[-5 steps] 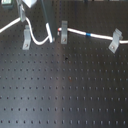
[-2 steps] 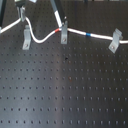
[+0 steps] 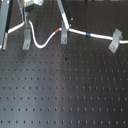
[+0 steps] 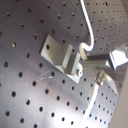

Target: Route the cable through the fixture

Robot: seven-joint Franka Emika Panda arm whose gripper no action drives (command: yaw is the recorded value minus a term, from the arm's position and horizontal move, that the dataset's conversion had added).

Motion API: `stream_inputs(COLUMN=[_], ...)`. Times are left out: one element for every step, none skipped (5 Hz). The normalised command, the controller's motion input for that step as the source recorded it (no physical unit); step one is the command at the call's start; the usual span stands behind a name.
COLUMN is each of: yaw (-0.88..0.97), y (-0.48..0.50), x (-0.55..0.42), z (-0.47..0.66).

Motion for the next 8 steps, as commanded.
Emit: stream_inputs(yaw=[0.00, -0.80, -0.82, -0.61, -0.56, -0.20, 0.00, -0.07], y=[-0.012, 0.016, -0.135, -0.243, -0.313, -0.097, -0.215, -0.346], x=[-0.043, -0.110, -0.036, 0.063, 0.201, -0.014, 0.228, 0.521], z=[-0.02, 0.31, 0.27, 0.01, -0.41, -0.02, 0.01, 0.00])
